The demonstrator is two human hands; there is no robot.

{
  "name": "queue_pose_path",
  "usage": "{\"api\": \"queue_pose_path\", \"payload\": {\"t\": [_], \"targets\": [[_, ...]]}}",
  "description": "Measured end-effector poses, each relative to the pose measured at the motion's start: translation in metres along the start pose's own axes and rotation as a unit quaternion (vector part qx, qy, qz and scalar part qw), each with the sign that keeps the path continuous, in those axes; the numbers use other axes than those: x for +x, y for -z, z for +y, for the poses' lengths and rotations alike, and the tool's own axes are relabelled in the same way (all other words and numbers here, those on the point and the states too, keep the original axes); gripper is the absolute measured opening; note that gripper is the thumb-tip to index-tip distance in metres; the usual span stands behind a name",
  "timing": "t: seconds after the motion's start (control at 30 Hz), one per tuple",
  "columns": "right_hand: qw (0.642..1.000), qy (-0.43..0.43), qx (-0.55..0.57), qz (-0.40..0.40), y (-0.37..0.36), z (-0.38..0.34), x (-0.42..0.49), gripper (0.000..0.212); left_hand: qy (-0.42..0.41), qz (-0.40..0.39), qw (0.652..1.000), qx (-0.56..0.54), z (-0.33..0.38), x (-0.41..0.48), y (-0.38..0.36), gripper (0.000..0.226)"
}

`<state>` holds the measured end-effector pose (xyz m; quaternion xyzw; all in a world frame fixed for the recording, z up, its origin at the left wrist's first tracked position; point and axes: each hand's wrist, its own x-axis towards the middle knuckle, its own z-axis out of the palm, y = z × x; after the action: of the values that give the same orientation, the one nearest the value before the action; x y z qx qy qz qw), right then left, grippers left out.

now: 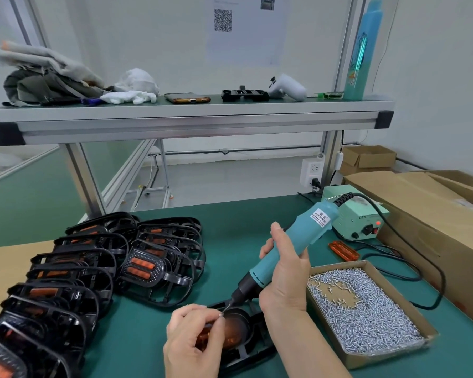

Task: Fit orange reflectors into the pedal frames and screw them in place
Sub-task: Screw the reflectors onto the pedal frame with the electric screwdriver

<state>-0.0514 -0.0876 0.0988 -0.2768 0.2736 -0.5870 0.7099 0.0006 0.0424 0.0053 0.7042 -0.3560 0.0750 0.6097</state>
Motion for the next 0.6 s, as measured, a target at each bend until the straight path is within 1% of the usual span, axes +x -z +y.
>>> {"api": "queue_pose_path", "payload": {"t": [0.07,0.13,0.2,0.27,0.33,0.37,0.43,0.53,0.6], "targets": [[1.000,0.003,-0.003,-0.005,0.000,0.000,0.000,0.018,0.008,-0.013,1.000,0.017,-0.001,-0.001,-0.001,0.044],[1.000,0.009,-0.009,-0.012,0.001,0.000,0.000,0.017,0.005,-0.018,0.999,0.030,-0.001,-0.001,-0.001,0.048],[1.000,0.015,-0.020,-0.016,0.000,0.001,0.000,0.018,-0.005,-0.006,0.999,0.031,-0.002,0.000,-0.001,0.040],[0.999,0.018,-0.033,-0.015,-0.001,0.002,0.001,0.019,-0.022,0.002,1.000,0.022,-0.004,-0.001,-0.001,0.021],[0.998,0.020,-0.053,-0.010,-0.001,0.004,0.001,0.020,-0.057,0.011,0.998,0.027,-0.007,0.000,-0.001,0.006],[0.998,0.022,-0.061,-0.006,-0.002,0.006,0.001,0.019,-0.080,0.018,0.996,0.039,-0.010,0.000,-0.001,0.004],[0.997,0.027,-0.070,0.006,-0.003,0.009,0.001,0.019,-0.120,0.032,0.990,0.070,-0.018,0.002,-0.003,0.008],[0.996,0.037,-0.074,0.022,-0.004,0.013,0.001,0.021,-0.114,0.045,0.988,0.091,-0.027,0.002,-0.005,0.009],[0.996,0.039,-0.081,0.017,-0.005,0.014,0.001,0.023,-0.110,0.044,0.988,0.098,-0.030,0.000,-0.006,0.009]]}}
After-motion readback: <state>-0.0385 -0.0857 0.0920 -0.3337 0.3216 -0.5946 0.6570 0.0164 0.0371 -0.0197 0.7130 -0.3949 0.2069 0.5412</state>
